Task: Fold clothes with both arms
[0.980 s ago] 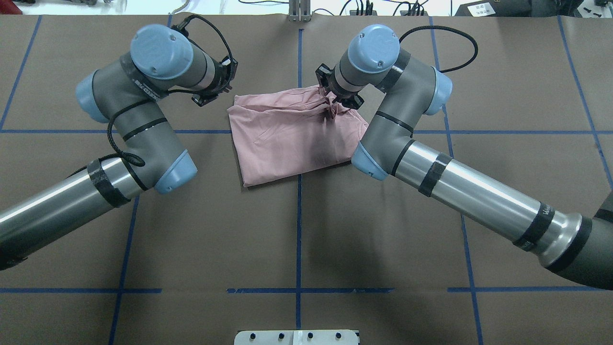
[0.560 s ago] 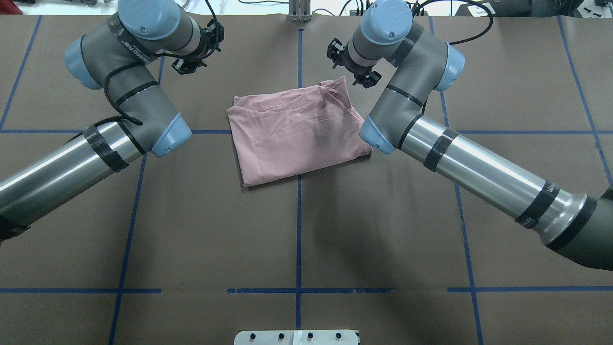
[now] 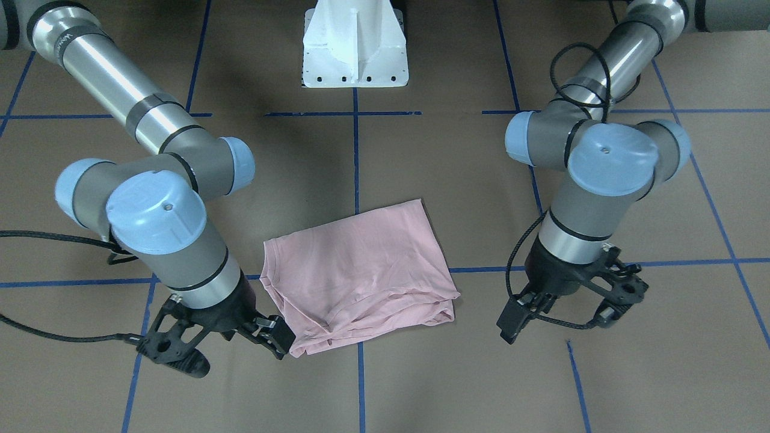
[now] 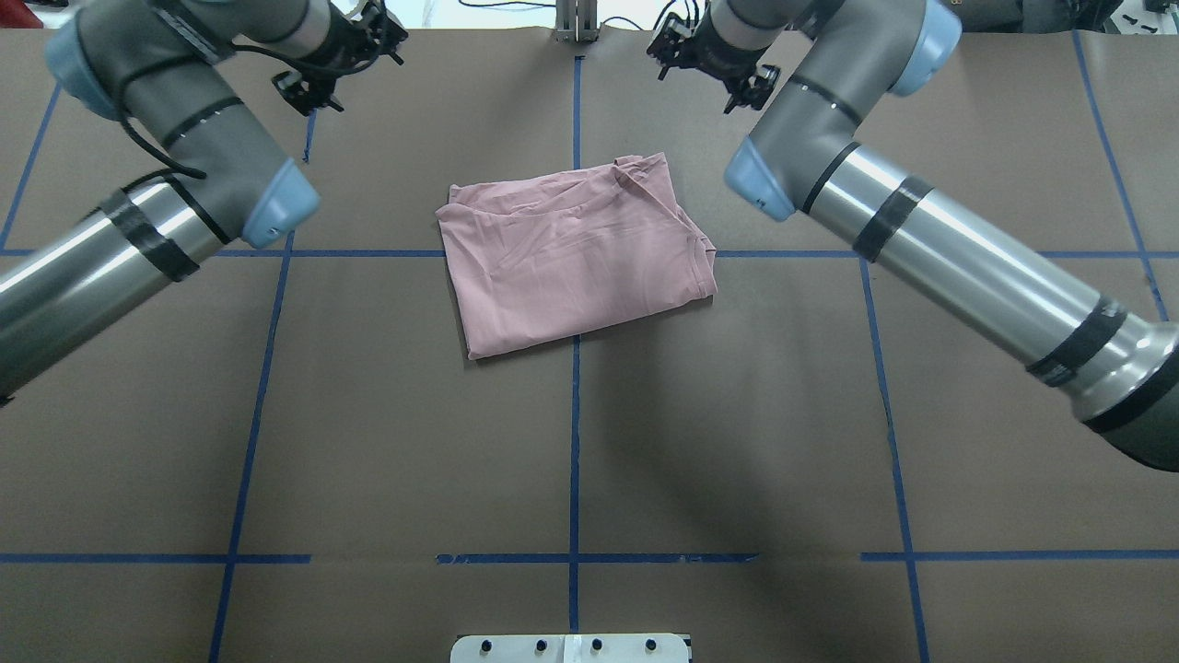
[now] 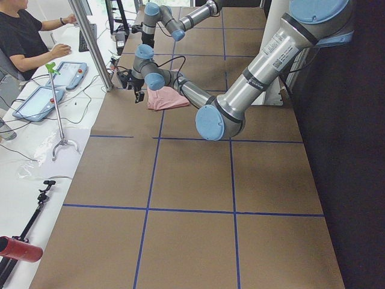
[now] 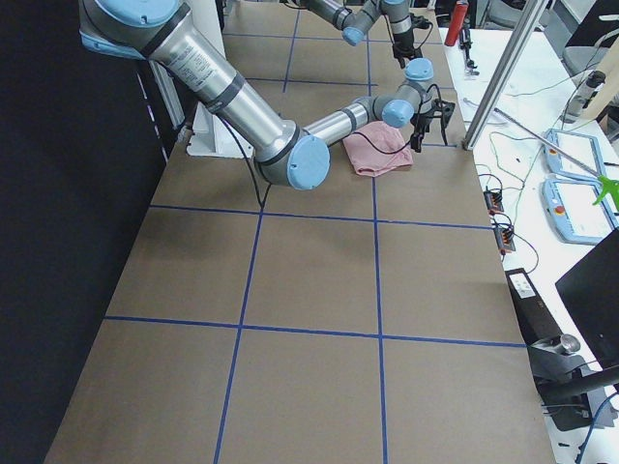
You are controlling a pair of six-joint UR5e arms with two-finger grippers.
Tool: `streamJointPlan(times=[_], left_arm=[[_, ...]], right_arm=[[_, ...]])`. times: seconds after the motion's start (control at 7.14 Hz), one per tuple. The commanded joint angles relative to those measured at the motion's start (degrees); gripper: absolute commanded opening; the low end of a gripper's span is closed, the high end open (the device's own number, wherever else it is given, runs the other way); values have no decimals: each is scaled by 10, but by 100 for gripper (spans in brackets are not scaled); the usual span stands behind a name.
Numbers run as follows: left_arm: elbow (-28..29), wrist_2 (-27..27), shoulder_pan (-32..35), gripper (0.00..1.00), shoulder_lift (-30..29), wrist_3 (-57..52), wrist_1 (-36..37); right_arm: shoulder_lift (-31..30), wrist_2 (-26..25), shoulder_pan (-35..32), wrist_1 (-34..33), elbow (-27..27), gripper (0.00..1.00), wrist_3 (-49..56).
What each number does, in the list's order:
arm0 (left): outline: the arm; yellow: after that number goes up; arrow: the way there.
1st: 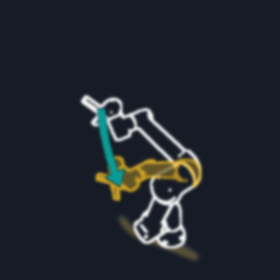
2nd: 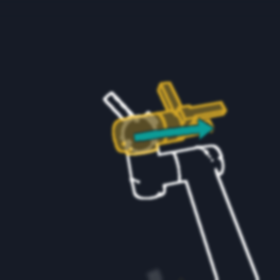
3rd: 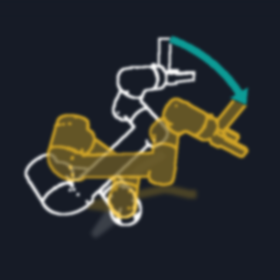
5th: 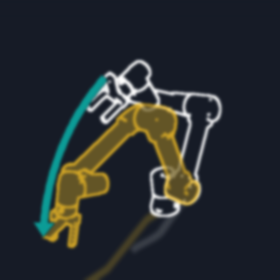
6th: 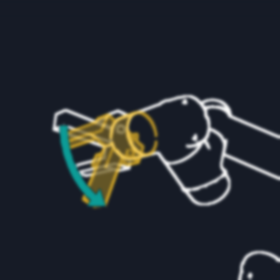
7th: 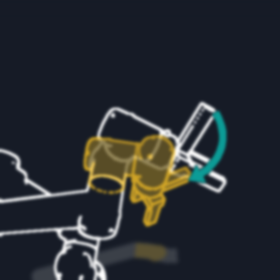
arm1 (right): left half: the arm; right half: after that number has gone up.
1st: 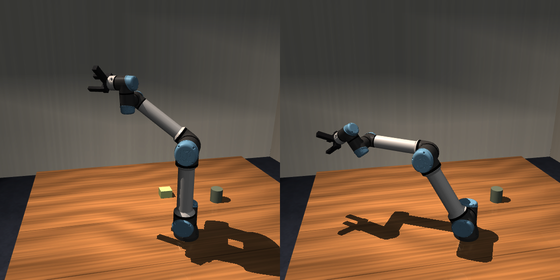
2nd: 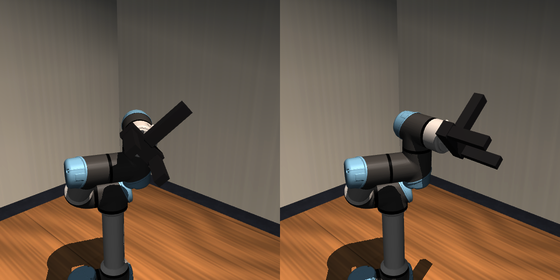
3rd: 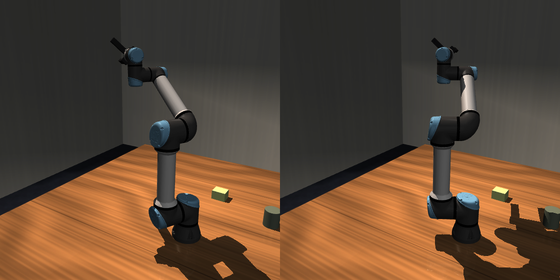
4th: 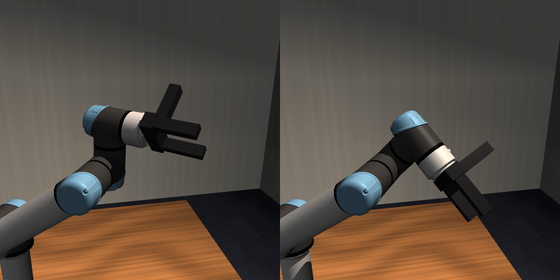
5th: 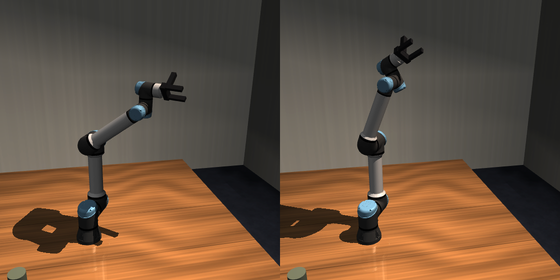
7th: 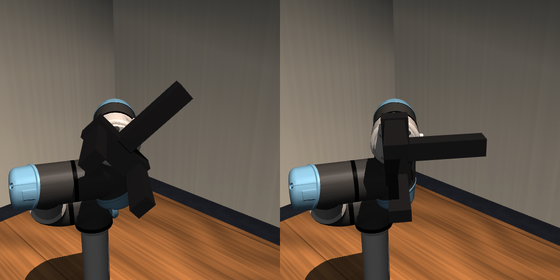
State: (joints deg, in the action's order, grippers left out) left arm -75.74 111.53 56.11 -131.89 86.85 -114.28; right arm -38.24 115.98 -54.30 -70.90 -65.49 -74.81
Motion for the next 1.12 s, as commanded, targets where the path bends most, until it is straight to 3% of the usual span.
streamJointPlan(times=[0.0, 0.28, 0.7, 0.98], left_arm=[[-53, 72, 80, 100, 64, -156, 12], [-112, 82, 138, 100, 124, -349, 65], [-162, 131, 236, 100, 258, -624, 73], [-163, 165, 294, 100, 320, -843, 121]], right_arm=[[-59, 59, -95, -188, -116, 100, 245], [-205, 76, -176, -209, -206, 100, 462], [-385, 175, -308, -209, -221, 100, 723], [-495, 227, -375, -217, -267, 100, 780]])
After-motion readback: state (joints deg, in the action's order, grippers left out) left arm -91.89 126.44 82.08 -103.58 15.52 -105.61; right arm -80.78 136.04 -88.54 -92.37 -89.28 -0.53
